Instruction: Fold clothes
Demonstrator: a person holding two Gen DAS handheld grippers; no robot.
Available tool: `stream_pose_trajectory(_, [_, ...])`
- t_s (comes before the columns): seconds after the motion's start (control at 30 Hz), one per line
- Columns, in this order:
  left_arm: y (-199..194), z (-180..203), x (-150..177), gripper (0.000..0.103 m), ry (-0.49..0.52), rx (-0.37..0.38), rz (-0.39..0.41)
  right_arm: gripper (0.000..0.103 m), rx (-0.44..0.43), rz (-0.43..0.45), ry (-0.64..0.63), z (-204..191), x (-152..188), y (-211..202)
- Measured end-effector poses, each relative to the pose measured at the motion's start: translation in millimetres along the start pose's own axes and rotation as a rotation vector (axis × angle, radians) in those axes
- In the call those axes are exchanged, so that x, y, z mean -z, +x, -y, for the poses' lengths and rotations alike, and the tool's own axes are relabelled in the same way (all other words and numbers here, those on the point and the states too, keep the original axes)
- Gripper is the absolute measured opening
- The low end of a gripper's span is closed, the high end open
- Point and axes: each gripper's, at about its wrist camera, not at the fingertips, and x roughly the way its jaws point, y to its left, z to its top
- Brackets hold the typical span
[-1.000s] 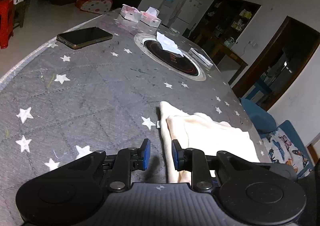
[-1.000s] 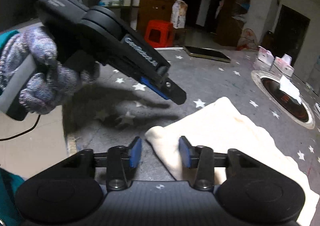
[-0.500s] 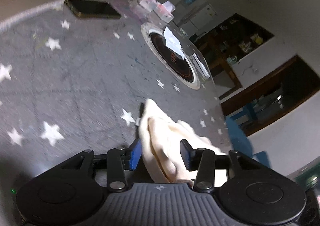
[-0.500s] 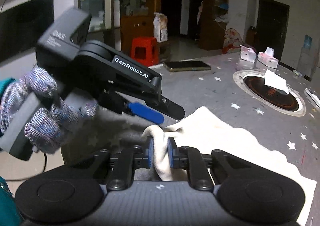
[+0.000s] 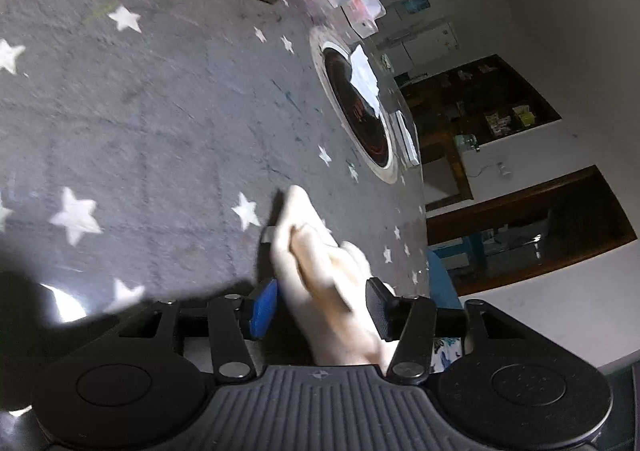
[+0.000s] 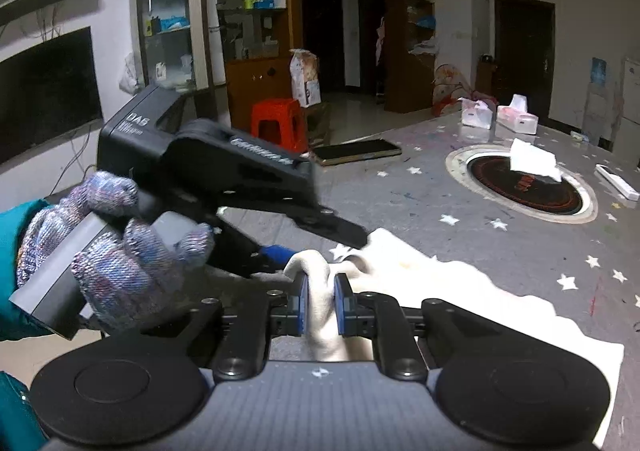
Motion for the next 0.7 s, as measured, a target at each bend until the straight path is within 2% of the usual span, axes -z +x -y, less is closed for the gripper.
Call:
stream_pose_trajectory(0.1, [-3, -1, 4, 0.054, 0.012, 0.009, -0.008, 0.012, 0.002, 0.007, 0.004, 2, -2, 1])
stream_pose_trajectory(0.23, [4, -2, 9, 0.06, -0.022, 0.045, -0.027, 0.012, 0.0, 0.005, 0.003, 0, -2, 3])
stream_pose_trajectory(0.37, [17, 2, 13, 0.06, -0.026, 0.048, -0.06, 0.012, -0.003, 0.0, -0.003, -2, -1, 6])
stream_pose_trajectory(0.47, [22, 3, 10, 0.058, -0.034, 0.05, -0.056, 0.012, -0.011, -0.004, -0.009, -3, 0, 7])
stream_pose_trajectory(0.53, [25, 3, 7, 0.042, -0.035, 0.064, -0.06, 0.012, -0.02, -0.008, -0.01, -5, 1, 8])
stream_pose_trajectory(0.57, [26, 2, 7, 0.039, -0.041, 0.065, -0.064, 0.012, -0.026, -0.011, -0.01, -6, 2, 8])
stream_pose_trajectory(0.63, [28, 0, 6, 0.021, -0.039, 0.057, -0.063, 0.012, -0.034, -0.016, -0.005, -6, 4, 9])
stream_pose_trajectory(0.7, [28, -2, 7, 0.019, -0.031, 0.046, -0.062, 0.016, -0.034, -0.019, 0.006, -5, 6, 10])
